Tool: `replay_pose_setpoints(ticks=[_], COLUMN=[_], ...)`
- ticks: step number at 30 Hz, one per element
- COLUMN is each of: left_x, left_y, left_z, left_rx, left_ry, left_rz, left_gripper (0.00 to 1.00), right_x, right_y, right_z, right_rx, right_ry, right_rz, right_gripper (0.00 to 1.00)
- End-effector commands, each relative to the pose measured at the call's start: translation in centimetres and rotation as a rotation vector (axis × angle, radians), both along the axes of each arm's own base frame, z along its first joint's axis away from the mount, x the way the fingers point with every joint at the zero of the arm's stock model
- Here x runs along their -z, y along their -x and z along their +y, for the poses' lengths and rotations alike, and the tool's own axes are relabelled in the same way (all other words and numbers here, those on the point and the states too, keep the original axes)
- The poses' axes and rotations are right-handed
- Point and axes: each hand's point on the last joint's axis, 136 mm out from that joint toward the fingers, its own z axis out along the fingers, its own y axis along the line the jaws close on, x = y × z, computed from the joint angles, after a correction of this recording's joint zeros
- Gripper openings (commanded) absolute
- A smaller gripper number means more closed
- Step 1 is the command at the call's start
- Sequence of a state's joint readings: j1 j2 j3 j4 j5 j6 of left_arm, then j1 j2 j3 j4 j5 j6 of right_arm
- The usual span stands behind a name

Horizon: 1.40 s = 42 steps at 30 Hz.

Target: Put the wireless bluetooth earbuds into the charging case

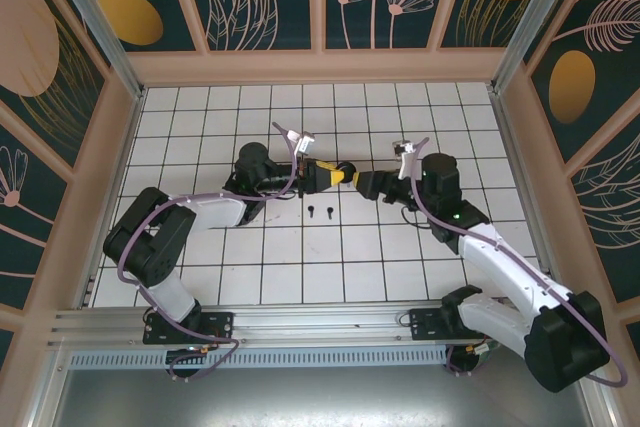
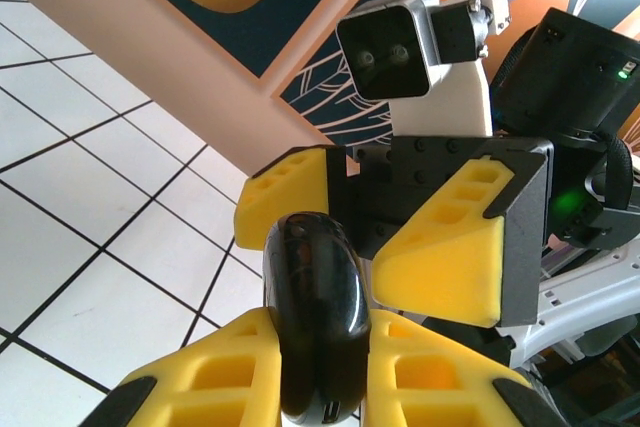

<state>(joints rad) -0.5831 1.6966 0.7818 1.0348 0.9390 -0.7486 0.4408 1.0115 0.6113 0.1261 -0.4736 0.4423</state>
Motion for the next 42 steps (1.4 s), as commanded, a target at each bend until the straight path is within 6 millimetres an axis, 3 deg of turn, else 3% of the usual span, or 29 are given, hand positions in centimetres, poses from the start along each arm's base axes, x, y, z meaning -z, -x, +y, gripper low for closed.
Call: replay_pose_setpoints(ticks=[1, 10, 18, 25, 31, 36, 42], left_x=[-2.2, -2.7, -3.5, -3.9, -3.7, -3.9, -4.2], left_y=[0.5, 0.7, 1.2, 1.6, 1.8, 1.7, 1.6], left_z=[-0.1, 0.0, 0.2, 0.5, 0.5, 0.4, 0.3], left_rx=[0.03, 0.031, 0.044, 0.044, 0.047, 0.055, 0.058], left_ry=[0.032, 0.041, 0.055, 0.063, 0.06, 0.063, 0.07], left_rz=[-0.06, -0.069, -0.08, -0.094, -0.094, -0.095, -0.097], left_gripper=[0.0, 0.0, 0.0, 0.0, 0.0, 0.0, 0.0], right_x=[-3.1, -2.5, -0.1, 2.1, 0.6, -2.1, -3.6], right_y=[-0.5, -1.5, -3.3, -3.5, -1.4, 1.3, 1.6], right_z=[1.0, 1.8, -0.4, -1.6, -1.9, -0.6, 0.3], right_rx=[-0.036, -0.032, 0.093, 0.144, 0.107, -0.036, -0.086], right_ry=[-0.032, -0.013, 0.01, 0.036, -0.001, -0.096, -0.154], right_rz=[-0.099, -0.08, -0.025, 0.036, 0.001, -0.068, -0.086], right_gripper=[0.76, 0.73, 0.67, 0.64, 0.63, 0.62, 0.54])
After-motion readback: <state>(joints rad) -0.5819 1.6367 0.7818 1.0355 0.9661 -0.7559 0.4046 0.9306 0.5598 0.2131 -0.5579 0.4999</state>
